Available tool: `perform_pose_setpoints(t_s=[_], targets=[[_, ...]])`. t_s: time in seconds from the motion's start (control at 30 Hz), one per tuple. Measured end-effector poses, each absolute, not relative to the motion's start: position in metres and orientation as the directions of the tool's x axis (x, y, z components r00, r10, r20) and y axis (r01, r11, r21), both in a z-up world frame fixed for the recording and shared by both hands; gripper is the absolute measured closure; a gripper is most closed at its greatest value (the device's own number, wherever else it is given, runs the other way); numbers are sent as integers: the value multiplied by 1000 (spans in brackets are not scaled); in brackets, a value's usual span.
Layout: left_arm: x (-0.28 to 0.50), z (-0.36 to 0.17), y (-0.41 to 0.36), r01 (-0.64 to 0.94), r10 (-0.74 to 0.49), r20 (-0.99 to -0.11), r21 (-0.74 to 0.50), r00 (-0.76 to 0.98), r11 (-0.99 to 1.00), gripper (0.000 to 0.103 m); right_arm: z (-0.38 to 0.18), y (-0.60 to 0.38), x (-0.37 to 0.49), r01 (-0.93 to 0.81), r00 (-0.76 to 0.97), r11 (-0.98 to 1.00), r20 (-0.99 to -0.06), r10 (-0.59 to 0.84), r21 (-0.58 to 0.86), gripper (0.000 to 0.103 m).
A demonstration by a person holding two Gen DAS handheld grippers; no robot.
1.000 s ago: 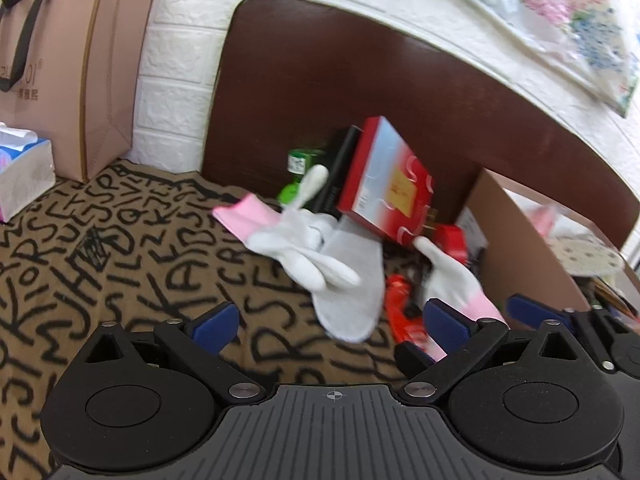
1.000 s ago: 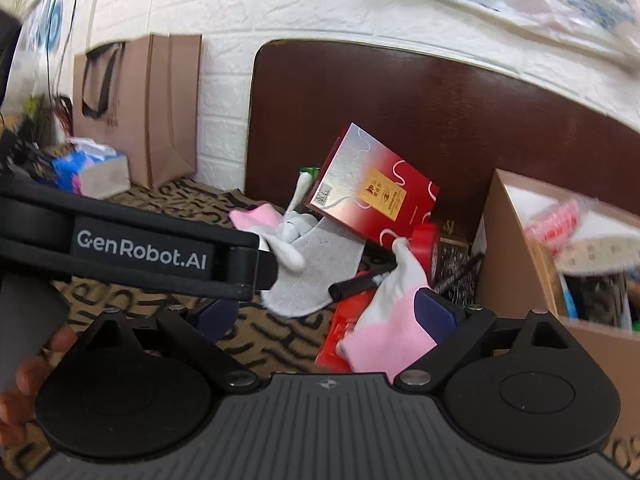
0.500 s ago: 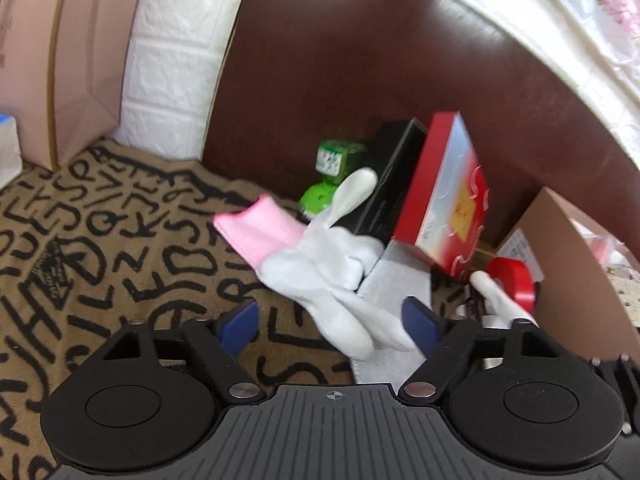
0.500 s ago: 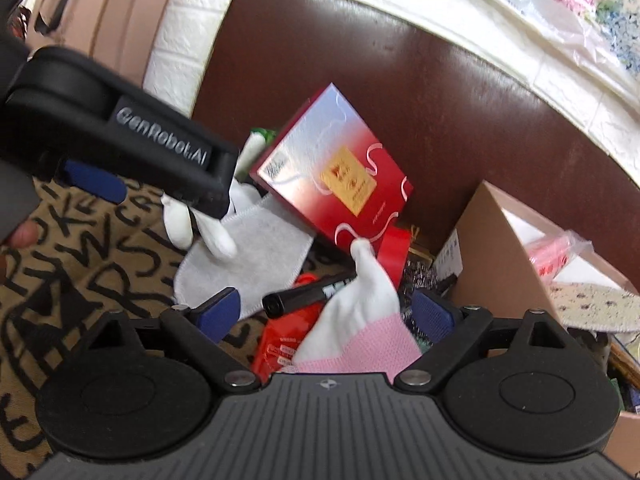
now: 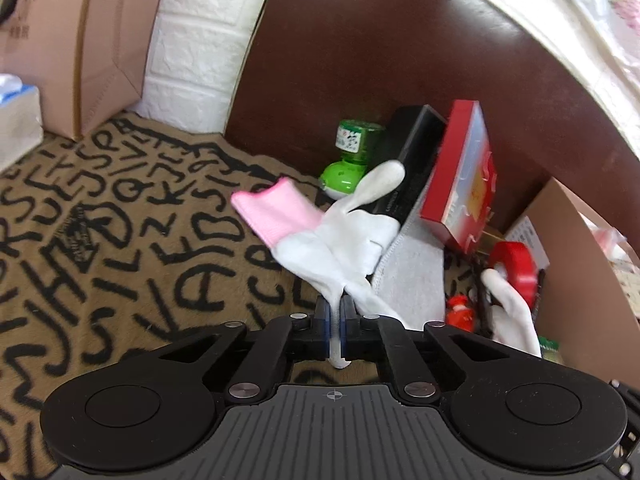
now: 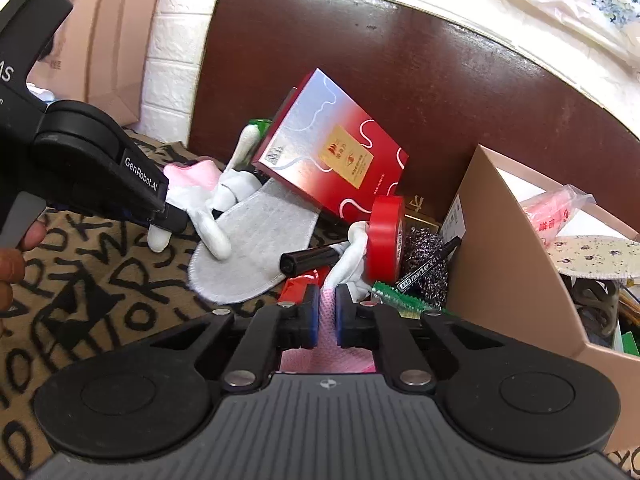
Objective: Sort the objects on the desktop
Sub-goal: 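Grasp a white-pink glove with the left gripper while the right grasps another glove's pink cuff, then pull both gloves out of the pile onto the open tablecloth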
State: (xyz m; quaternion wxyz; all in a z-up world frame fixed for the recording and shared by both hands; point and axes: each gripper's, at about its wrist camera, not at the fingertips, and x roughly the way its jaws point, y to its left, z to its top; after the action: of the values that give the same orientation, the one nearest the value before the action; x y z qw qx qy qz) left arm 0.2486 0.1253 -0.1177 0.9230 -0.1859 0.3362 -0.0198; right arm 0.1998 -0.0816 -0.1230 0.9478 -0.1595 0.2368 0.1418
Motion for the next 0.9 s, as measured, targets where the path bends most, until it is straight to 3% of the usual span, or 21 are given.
perform_pose_setpoints(t_s=[0.27, 0.73, 0.77, 0.9], targets=[[162, -95, 104, 72, -231, -579, -284, 782, 956, 103, -99, -108, 150, -416, 807, 905, -495, 322, -89, 96], [22, -105, 57, 241, -329, -662, -225, 674, 944, 98, -91, -159, 33, -496, 714, 866, -538, 449, 64, 95], [13, -106, 54, 247, -336, -665, -229, 666, 942, 97, -92, -164, 27, -495, 707, 866, -545, 451, 73, 95], [-9, -115, 45, 251, -335, -683, -223, 649, 942, 74, -101, -178, 2, -479, 690, 873, -576, 438, 91, 95]])
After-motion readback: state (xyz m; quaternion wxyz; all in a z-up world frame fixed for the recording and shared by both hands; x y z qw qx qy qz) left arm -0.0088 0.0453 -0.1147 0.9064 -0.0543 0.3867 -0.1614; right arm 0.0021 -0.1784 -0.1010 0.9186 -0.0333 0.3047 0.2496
